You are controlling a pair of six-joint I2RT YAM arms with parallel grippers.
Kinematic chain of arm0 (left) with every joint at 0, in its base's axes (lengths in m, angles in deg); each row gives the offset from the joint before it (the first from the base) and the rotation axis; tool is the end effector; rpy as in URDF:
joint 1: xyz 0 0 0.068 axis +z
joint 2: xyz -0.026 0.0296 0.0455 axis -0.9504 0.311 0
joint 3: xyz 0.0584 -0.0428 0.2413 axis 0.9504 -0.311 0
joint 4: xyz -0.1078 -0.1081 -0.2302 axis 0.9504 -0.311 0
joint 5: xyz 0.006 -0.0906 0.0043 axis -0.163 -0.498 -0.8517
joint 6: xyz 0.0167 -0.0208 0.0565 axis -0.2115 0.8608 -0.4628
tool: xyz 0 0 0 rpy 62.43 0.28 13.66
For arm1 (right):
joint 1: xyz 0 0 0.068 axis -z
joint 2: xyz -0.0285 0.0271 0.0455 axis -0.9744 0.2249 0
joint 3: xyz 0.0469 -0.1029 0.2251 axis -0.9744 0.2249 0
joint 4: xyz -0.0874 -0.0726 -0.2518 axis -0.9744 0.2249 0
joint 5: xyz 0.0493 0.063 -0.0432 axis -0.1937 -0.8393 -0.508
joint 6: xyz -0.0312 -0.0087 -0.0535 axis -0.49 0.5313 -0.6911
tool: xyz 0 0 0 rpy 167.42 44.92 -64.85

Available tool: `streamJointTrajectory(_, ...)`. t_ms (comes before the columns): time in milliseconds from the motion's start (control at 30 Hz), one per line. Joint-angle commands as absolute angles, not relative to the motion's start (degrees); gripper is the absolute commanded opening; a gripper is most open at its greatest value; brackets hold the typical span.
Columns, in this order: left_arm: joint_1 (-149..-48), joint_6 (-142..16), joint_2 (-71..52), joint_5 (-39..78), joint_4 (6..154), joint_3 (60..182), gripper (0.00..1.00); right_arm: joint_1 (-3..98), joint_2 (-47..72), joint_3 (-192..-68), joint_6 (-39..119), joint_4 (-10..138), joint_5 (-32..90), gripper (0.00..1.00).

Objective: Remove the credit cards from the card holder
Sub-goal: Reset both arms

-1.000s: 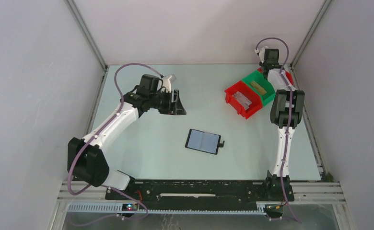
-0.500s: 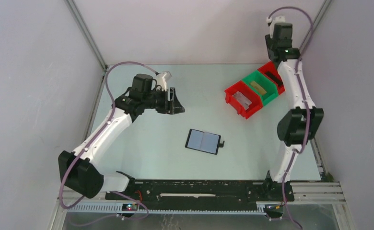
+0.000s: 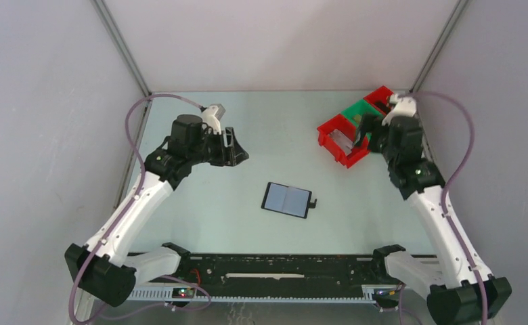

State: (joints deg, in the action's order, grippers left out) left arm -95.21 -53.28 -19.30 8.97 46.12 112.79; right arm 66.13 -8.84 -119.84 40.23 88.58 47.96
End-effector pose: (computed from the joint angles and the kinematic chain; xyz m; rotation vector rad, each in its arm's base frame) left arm 0.2515 -0.1253 0.3215 0.2459 2.2144 -0.7940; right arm 0.2607 0.0406 0.3689 0.0722 1.9008 0.0256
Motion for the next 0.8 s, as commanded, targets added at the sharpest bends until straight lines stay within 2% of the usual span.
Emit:
streamJointTrajectory(0, -94.8, -55.8, -25.8, 20.2, 44.4, 111.5, 0.64, 60.4, -15.9, -106.3, 48.9, 83.5, 43.6, 0.98)
streamJointTrajectory(133, -94.8, -57.6, -29.9, 28.5, 44.1, 110.5, 0.65, 51.8, -21.1, -96.5, 51.6, 82.0, 47.0, 0.99)
streamJointTrajectory(300, -94.8, -57.1, -32.8, 35.1, 45.7, 107.4, 0.66, 46.6, -23.0, -91.2, 55.5, 81.6, 48.7, 0.99)
streamJointTrajectory(767, -94.8, -54.6, -31.7, 39.5, 45.8, 105.1, 0.68, 43.6, -22.4, -90.7, 54.5, 77.8, 57.9, 1.00)
